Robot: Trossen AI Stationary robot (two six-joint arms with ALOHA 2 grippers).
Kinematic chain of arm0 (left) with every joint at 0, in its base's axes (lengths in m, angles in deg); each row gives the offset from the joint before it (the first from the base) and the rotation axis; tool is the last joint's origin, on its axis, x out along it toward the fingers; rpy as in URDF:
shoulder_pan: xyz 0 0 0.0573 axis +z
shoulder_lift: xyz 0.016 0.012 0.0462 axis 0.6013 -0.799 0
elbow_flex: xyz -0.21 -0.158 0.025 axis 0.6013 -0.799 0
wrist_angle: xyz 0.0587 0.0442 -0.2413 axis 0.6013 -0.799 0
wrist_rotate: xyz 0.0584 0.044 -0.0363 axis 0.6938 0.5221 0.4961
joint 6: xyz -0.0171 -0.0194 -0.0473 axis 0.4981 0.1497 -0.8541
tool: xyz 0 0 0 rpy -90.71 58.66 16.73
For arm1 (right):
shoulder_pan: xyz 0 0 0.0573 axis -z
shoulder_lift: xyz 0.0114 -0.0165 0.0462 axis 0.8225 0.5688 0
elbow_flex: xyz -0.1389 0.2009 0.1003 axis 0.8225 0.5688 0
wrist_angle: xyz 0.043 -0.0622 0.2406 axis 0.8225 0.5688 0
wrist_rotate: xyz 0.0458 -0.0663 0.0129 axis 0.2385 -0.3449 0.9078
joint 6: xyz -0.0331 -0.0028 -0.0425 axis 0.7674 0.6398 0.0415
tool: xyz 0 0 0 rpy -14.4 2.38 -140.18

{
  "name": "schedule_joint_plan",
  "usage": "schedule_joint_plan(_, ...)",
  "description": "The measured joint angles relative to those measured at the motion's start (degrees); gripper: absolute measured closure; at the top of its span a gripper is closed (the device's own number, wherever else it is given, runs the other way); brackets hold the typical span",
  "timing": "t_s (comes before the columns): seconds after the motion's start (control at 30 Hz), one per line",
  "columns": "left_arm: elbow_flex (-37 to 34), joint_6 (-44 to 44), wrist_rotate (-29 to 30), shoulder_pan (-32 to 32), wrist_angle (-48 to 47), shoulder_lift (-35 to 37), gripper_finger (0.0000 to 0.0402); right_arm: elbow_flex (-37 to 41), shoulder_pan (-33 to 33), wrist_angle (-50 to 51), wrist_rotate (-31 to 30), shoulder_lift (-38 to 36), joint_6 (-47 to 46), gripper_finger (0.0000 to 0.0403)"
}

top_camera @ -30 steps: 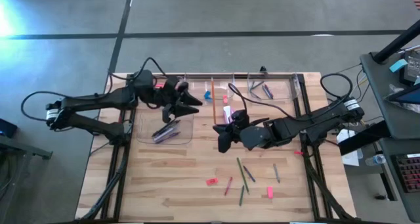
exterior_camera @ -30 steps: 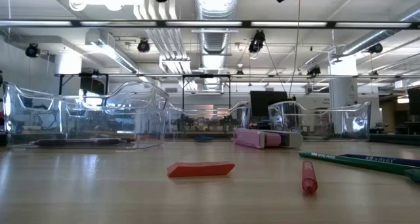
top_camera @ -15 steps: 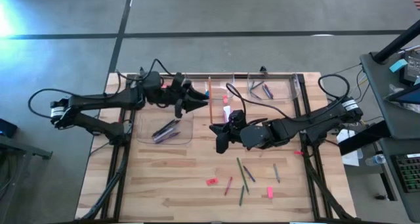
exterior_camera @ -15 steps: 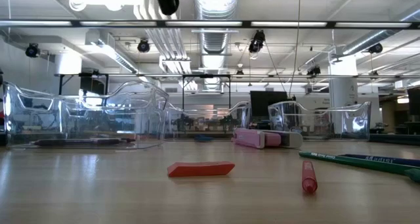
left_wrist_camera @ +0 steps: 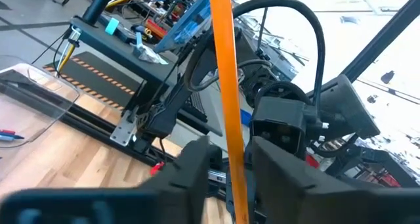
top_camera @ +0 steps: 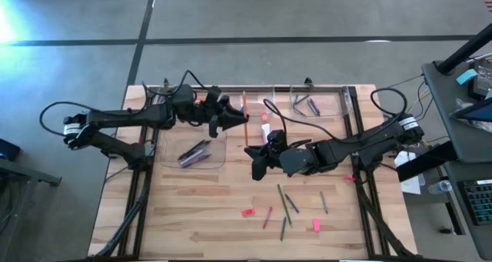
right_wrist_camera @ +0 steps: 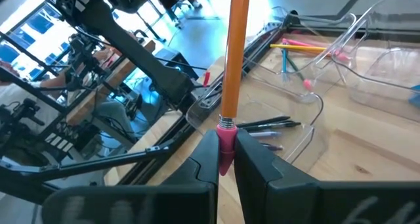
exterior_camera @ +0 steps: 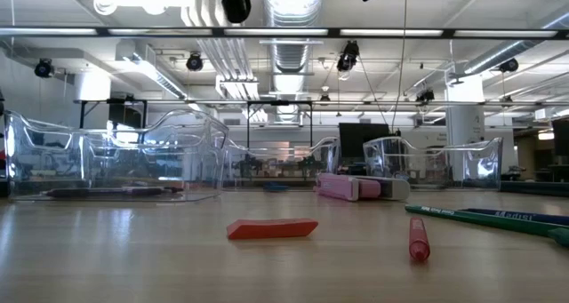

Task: Sort crayons/erasers/pens/pencils in bins
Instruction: Put the orange pencil into the top left transparent bin

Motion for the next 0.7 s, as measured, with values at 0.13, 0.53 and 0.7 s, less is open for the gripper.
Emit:
schedule_joint_plan(0.13,0.2,-0.3,-0.4,0.0,0.3,0.0,0.0384,0.0,0.0,0.2,-0.1,0.0,0.3,0.0385)
schedule_joint_plan(0.53,0.8,4.7,-3.4,3.3,-4.1,4.2,0.0395,0.0,0.3,1.3,-0.1,-0.4,2.0,0.0285)
schedule_joint_plan(0.7,2.9,17.3,-4.1,9.5,-25.8,9.9,0.0396,0.0,0.2,1.4,-0.1,-1.3,2.5,0.0219)
